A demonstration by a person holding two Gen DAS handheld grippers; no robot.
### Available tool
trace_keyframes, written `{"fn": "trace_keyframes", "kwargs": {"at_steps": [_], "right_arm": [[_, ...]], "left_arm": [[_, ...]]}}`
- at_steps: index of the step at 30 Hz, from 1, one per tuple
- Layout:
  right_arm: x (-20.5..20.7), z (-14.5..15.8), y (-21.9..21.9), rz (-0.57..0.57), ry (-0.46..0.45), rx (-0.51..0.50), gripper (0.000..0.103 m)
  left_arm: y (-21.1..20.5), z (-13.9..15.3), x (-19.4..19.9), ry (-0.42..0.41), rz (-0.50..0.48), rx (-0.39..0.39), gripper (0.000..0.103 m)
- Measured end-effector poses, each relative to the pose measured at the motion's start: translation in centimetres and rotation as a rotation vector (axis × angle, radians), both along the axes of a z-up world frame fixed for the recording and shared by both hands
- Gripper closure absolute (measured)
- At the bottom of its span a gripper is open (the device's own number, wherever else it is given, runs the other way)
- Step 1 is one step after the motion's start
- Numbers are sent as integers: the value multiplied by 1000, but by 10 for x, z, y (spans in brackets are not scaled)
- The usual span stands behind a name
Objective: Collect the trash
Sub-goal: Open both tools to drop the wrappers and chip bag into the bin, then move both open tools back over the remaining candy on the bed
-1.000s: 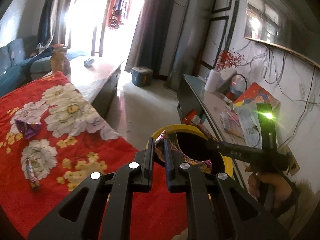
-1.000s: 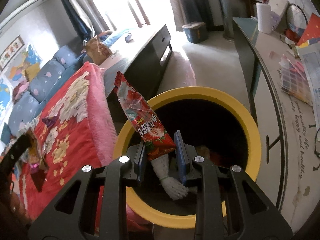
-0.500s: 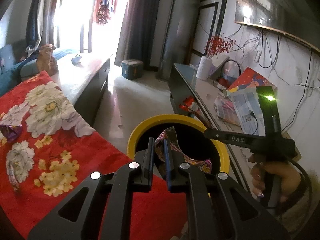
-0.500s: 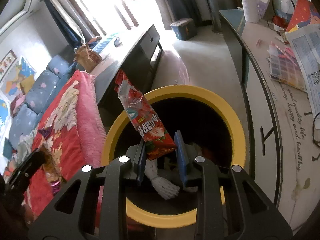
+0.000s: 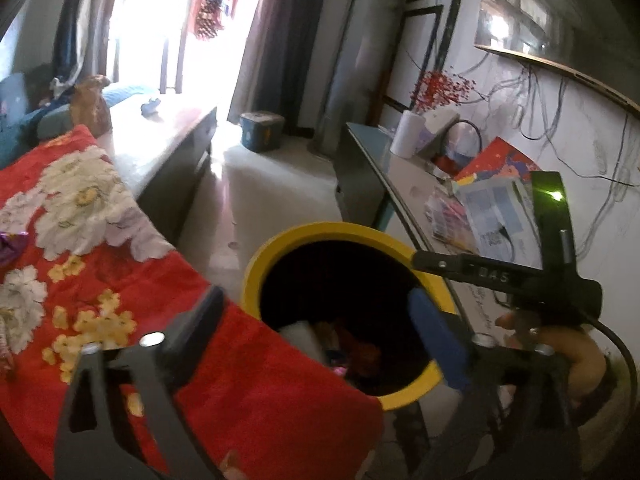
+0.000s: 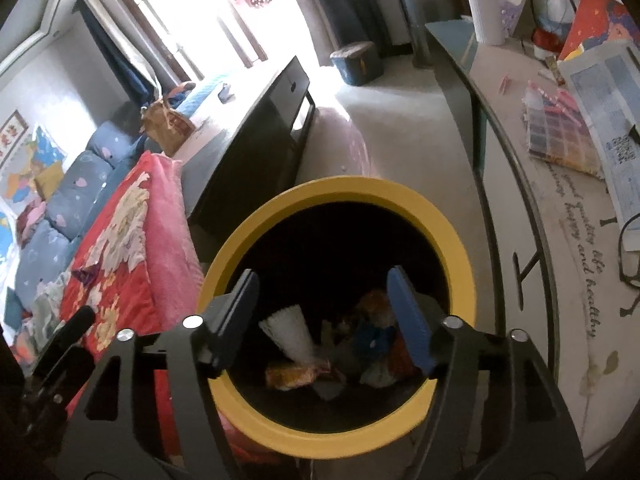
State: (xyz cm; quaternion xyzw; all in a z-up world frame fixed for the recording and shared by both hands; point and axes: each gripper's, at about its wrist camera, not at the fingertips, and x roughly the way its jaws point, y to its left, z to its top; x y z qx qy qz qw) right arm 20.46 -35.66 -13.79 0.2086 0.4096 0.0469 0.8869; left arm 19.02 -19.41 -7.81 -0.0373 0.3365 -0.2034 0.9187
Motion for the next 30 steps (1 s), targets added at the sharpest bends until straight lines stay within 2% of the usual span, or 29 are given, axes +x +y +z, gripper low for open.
{"fn": "trace_keyframes", "kwargs": {"at_steps": [8, 18, 30], "right_arm": [[-6, 22, 22, 32, -90, -59, 29], [-16, 49, 58, 112, -185, -98, 22], [-21, 67, 99, 201, -229, -114, 21]], "left_arm": [[28, 9, -5, -32, 95, 11, 8], [74, 20, -12, -69, 217, 14, 8], [130, 28, -17, -84, 362, -2, 8]]}}
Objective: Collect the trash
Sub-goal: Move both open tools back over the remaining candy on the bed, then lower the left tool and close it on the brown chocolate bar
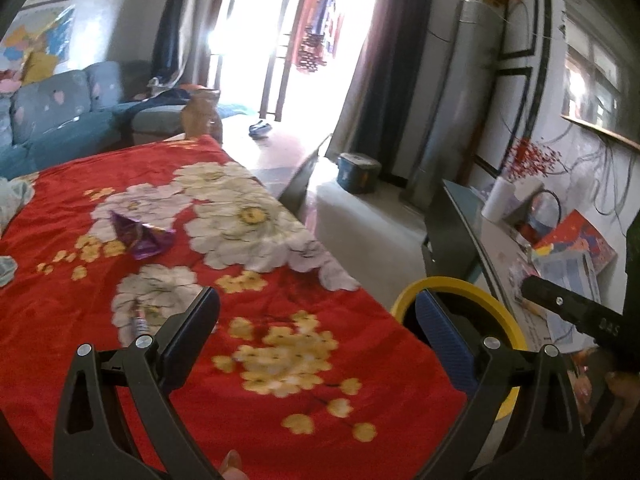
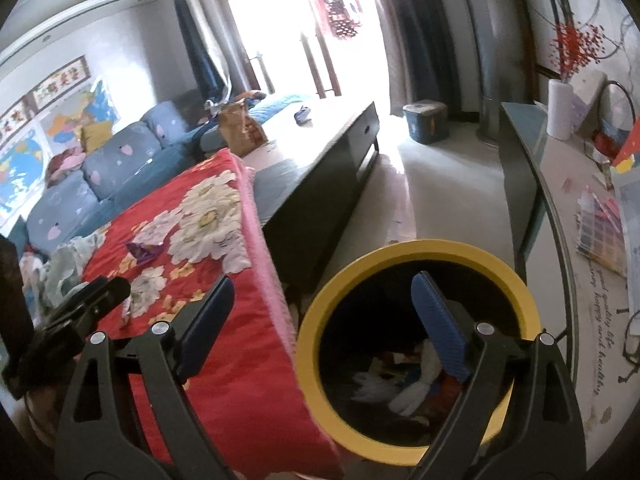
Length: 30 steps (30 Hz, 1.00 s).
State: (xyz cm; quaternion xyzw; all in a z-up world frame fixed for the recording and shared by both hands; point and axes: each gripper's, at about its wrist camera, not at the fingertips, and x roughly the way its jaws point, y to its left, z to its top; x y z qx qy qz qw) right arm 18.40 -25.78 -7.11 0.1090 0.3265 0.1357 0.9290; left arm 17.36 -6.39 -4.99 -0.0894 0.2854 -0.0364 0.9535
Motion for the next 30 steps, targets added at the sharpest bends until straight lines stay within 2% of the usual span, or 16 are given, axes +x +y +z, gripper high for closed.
{"fn": "trace_keyframes", "kwargs": {"at_steps": [19, 24, 30], "right_arm": [[12, 13, 81, 194, -2, -10, 21], [27, 16, 109, 242, 3, -7, 21], [45, 16, 148, 318, 14, -34, 21]], "left_arm": [[78, -4, -12, 30, 173, -40, 8], [101, -9, -15, 62, 216, -51, 8], [122, -23, -14, 118, 224, -69, 10]]}}
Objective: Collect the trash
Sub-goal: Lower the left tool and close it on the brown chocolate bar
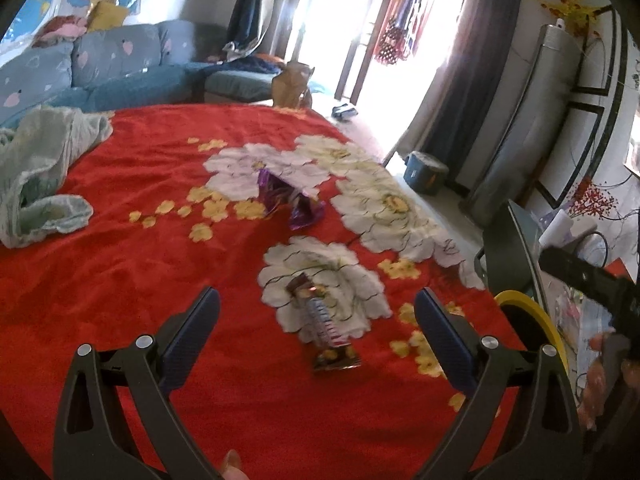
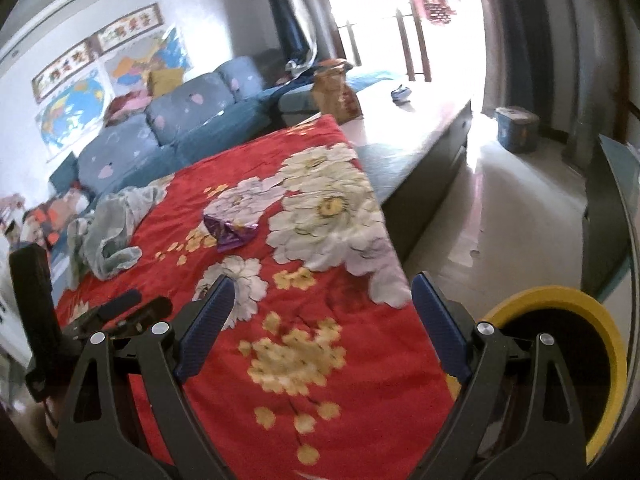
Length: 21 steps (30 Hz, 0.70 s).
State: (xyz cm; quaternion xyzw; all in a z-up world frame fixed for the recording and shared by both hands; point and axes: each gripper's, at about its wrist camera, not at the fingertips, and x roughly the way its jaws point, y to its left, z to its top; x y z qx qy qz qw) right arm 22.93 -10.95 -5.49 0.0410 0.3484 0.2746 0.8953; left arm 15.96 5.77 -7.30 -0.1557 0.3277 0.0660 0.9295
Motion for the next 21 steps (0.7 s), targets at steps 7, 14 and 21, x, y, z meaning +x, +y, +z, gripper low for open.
{"fn": "trace_keyframes", "kwargs": {"at_steps": [7, 14, 21], "right_arm": [[30, 1, 40, 88, 12, -42, 21], [69, -5, 81, 167, 45, -86, 25], [92, -18, 128, 266, 82, -138, 30]], "left_arm": [[10, -16, 8, 56, -10, -65, 46], [8, -24, 17, 72, -43, -108, 57], [15, -41, 26, 129, -38, -146, 71]]}}
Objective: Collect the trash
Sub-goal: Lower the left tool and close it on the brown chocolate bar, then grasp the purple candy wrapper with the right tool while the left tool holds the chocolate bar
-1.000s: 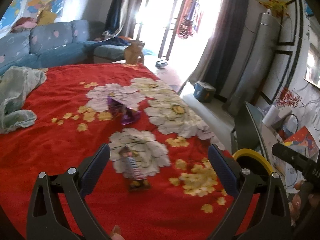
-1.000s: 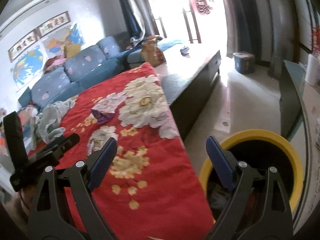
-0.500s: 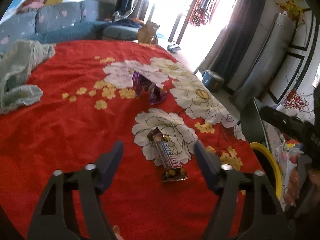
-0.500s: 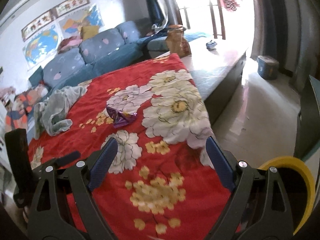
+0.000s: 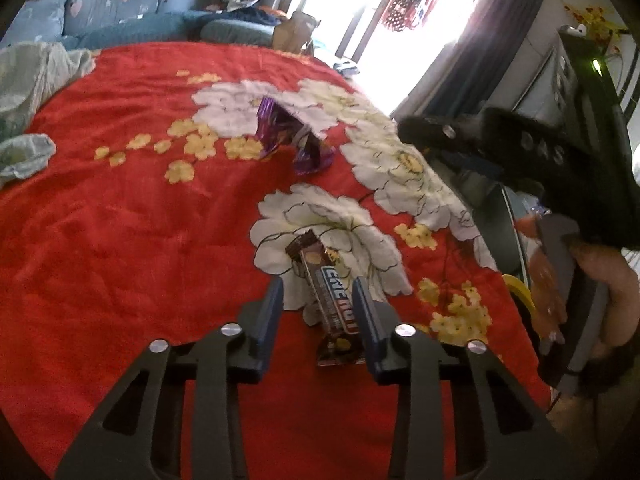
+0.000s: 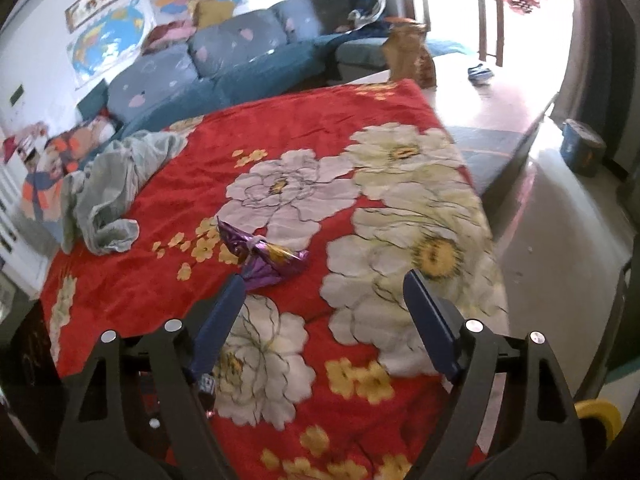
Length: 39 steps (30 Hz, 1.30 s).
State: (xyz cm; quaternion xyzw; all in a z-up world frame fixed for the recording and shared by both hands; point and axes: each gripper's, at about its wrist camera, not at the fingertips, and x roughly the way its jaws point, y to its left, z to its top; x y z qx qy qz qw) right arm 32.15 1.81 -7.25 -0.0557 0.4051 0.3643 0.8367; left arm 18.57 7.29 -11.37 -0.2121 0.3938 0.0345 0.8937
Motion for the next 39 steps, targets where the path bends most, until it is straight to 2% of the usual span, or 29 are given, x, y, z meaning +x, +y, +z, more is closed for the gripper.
{"fn": "trace_keyframes", "kwargs": {"at_steps": [4, 7, 9, 14, 20, 22, 24, 25, 26, 39], "right_arm": [[6, -8, 21, 39, 12, -21, 33], [7, -11, 36, 69, 15, -36, 34], [9, -14, 47, 88, 22, -49, 38], [13, -22, 66, 121, 37, -78, 42], [16, -41, 76, 155, 114, -90, 61], [14, -44, 71, 148, 128, -63, 65], [14, -45, 63, 136, 154, -24, 73], [14, -45, 57, 129, 180, 7, 90], [14, -46, 50, 124, 213, 37, 99], [-15, -18, -25, 29, 164, 166, 102]], "left_arm": [[1, -5, 2, 10, -18, -25, 83], [1, -5, 0, 6, -29, -30, 85], [2, -3, -2, -2, -30, -37, 88], [5, 3, -11, -21, -28, -43, 88], [7, 9, -16, -40, -27, -32, 88], [7, 10, -18, -44, -25, -30, 88], [7, 13, -20, -52, -22, -28, 88], [7, 13, -21, -54, -22, -26, 88], [7, 15, -22, -59, -21, -23, 88], [-7, 34, -28, -106, -50, -1, 88]]}}
